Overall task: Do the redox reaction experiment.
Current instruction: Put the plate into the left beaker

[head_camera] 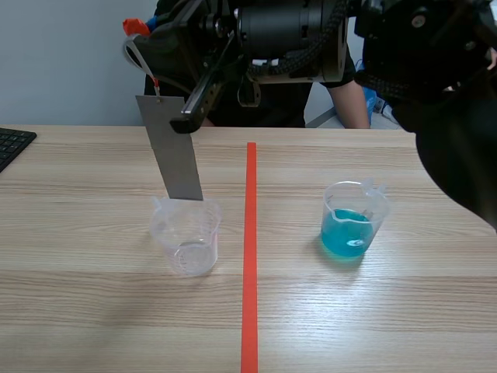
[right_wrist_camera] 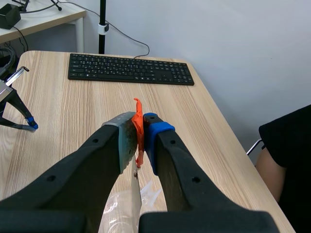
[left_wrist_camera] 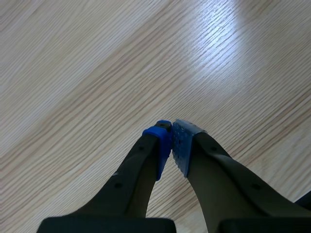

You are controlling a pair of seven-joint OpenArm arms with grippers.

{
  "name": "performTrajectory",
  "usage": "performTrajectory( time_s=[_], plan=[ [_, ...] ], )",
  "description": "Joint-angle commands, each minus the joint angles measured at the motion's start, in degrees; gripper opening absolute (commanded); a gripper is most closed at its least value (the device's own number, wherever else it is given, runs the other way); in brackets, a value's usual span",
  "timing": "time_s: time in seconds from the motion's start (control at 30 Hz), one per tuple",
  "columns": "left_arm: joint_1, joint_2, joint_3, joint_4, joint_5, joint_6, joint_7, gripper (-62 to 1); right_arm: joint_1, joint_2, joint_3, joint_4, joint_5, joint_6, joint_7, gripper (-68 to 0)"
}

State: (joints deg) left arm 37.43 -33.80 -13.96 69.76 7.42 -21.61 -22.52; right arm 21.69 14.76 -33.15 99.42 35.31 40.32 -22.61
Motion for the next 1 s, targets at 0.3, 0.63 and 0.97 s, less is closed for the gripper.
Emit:
performTrajectory(
  time_s=[0.3, 0.63, 0.97],
  plan=[
    [-0.15, -0.20, -0.44, 0.44, -0.76, 0.07, -0.44, -56.8, 1.31, -0.20, -1.88, -4.59, -0.92, -0.26, 3.89, -65.8],
    [-0.15, -0.20, -0.44, 0.44, -0.76, 0.07, -0.46, -56.9, 1.31, -1.09, -4.87, -12.59, -8.07, -0.31, 13.22, -65.8],
    [-0.15, -0.20, -0.44, 0.44, -0.76, 0.07, -0.46, -56.8, 1.31, -2.25, -5.20, -21.11, -16.33, -0.70, 23.04, -65.8]
  ],
)
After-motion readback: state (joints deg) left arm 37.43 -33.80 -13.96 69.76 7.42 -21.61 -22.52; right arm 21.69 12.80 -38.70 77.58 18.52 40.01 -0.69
